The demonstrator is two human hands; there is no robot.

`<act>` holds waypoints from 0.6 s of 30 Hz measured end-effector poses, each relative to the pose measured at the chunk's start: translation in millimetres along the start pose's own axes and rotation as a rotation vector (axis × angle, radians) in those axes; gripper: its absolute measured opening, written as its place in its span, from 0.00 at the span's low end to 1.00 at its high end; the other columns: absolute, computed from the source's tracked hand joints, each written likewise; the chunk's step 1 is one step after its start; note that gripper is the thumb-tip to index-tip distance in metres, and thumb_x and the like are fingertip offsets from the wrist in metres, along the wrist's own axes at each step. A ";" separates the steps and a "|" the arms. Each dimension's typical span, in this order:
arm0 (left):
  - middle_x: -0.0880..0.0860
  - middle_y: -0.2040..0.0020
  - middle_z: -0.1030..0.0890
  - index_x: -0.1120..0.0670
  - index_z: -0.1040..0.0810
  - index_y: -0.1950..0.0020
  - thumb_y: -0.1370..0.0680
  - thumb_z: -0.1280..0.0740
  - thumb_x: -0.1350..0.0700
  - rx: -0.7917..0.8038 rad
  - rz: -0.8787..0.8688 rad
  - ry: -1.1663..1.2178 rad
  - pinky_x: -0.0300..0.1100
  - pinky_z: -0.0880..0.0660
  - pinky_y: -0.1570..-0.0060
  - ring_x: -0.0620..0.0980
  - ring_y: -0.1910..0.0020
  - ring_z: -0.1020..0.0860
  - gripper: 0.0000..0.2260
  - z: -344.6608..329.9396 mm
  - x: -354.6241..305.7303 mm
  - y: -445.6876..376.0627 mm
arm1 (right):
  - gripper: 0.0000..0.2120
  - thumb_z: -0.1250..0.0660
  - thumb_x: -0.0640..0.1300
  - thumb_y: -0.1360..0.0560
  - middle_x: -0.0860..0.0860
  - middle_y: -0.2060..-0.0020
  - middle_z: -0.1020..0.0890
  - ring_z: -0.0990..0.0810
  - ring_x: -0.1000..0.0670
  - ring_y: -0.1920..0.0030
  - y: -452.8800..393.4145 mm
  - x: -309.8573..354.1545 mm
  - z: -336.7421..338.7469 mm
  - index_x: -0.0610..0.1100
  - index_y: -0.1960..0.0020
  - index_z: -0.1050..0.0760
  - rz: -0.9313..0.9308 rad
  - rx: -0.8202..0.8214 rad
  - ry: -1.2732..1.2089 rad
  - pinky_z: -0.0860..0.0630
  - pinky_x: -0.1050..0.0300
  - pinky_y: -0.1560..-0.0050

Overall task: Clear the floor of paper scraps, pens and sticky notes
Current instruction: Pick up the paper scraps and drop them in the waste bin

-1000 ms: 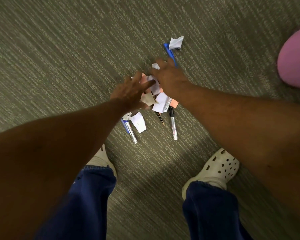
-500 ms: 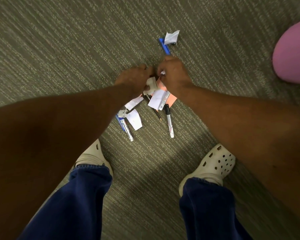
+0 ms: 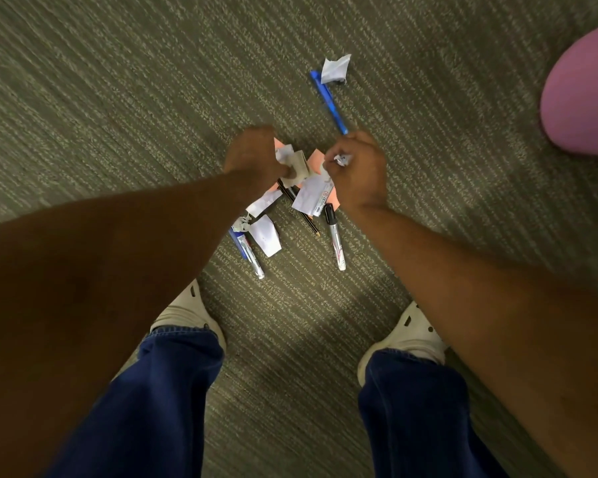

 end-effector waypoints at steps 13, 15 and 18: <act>0.60 0.47 0.13 0.56 0.16 0.53 0.27 0.22 0.47 0.089 0.140 0.101 0.44 0.24 0.51 0.59 0.44 0.15 0.13 -7.2 5.7 -1.0 | 0.07 0.21 0.33 0.32 0.48 0.51 0.16 0.19 0.50 0.51 16.5 -17.9 -0.4 0.42 0.57 0.15 -0.303 -0.045 -0.152 0.26 0.66 0.51; 0.60 0.46 0.14 0.59 0.15 0.46 0.28 0.24 0.37 -0.006 0.161 0.070 0.44 0.28 0.55 0.59 0.44 0.16 0.26 -4.1 6.4 4.6 | 0.07 0.20 0.34 0.32 0.51 0.53 0.16 0.18 0.51 0.50 17.3 -19.9 2.2 0.42 0.57 0.15 -0.325 -0.036 -0.155 0.24 0.59 0.48; 0.59 0.46 0.15 0.60 0.16 0.43 0.36 0.26 0.25 -0.077 0.213 0.027 0.44 0.27 0.56 0.58 0.46 0.16 0.41 -4.5 6.6 14.4 | 0.08 0.19 0.35 0.33 0.55 0.56 0.18 0.21 0.57 0.55 20.3 -25.7 4.7 0.44 0.57 0.15 -0.328 -0.022 -0.130 0.25 0.60 0.51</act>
Point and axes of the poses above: each hand's wrist, its own y-axis away from the middle knuckle, its own z-axis out of the back of the hand, x = y × z, the point moved 5 cm from there along -y, towards the middle knuckle
